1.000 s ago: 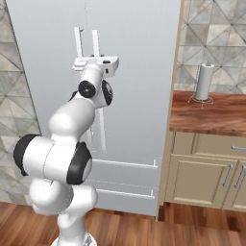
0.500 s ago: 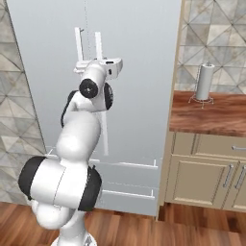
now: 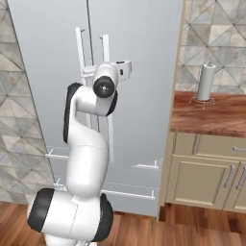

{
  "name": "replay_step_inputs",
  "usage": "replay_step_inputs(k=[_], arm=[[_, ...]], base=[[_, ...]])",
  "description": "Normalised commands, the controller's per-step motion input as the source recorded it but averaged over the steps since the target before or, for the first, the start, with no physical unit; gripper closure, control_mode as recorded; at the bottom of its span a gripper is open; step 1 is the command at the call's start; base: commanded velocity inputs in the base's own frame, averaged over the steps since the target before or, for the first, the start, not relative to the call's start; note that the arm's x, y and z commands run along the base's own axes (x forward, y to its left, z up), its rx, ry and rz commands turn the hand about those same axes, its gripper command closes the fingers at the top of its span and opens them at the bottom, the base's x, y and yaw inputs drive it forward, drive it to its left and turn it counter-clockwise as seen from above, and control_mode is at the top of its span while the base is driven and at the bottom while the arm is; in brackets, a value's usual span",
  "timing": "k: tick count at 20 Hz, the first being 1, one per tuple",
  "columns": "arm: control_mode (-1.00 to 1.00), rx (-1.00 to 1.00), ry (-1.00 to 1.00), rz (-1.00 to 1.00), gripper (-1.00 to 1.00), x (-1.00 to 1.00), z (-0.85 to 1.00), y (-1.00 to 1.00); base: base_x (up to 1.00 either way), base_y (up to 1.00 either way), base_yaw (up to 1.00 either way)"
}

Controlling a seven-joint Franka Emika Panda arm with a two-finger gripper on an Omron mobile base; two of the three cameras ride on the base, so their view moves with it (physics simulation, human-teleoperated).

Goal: Retrieve the steak from the fridge and place it on the saucepan with marinade on the stove.

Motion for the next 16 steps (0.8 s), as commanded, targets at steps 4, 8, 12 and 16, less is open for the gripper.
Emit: replay_step_inputs(k=[4,8,12,16], arm=[[-1.0,0.01,0.14,0.0,1.0,-0.5,0.01,-0.61],[-1.0,0.02,0.07,0.0,1.0,-0.39,0.0,-0.61],[-1.0,0.03,0.03,0.0,1.0,-0.38,0.0,-0.63],[-1.0,0.04,0.0,0.02,1.0,-0.27,0.0,-0.59]], base=[[0.0,0.0,0.0],[0.0,0.0,0.0],[0.0,0.0,0.0],[0.0,0.0,0.0]])
